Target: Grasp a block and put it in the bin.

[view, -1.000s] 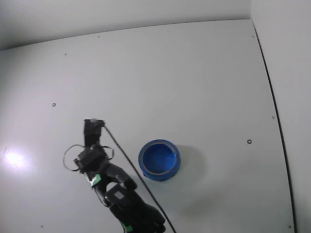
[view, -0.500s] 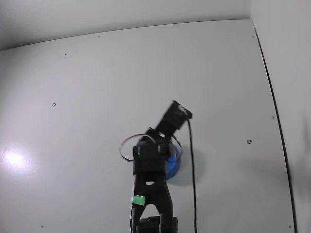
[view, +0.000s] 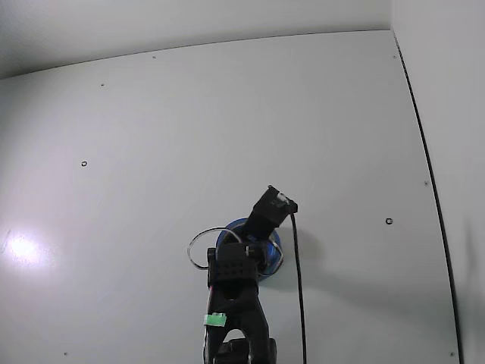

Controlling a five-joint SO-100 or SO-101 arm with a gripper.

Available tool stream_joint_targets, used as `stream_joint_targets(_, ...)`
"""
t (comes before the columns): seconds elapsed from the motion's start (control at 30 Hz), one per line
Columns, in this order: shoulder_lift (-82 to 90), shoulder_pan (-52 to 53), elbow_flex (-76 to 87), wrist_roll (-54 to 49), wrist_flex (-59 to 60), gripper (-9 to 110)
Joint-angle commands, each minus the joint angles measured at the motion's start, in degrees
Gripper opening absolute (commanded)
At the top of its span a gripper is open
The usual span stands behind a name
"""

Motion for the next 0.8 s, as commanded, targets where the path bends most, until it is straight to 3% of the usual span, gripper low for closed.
stream_joint_targets(0.0, 2.72, -1.76, -1.05, -0.62, -0.35, 5)
stream_joint_targets(0.17, 3.69, -1.85, -0.18, -0.7, -0.35, 24)
stream_joint_targets(0.27, 3.78, -1.93, -0.26, -0.62, -0.35, 29)
stream_joint_targets(0.37, 3.87, -1.76, -0.26, 0.09, 0.18, 23)
stream_joint_targets(0.53, 12.83, 0.53, -0.53, 3.52, 0.26, -2)
stream_joint_targets(0.77, 41.13, 10.02, -0.09, 22.59, -0.26, 4)
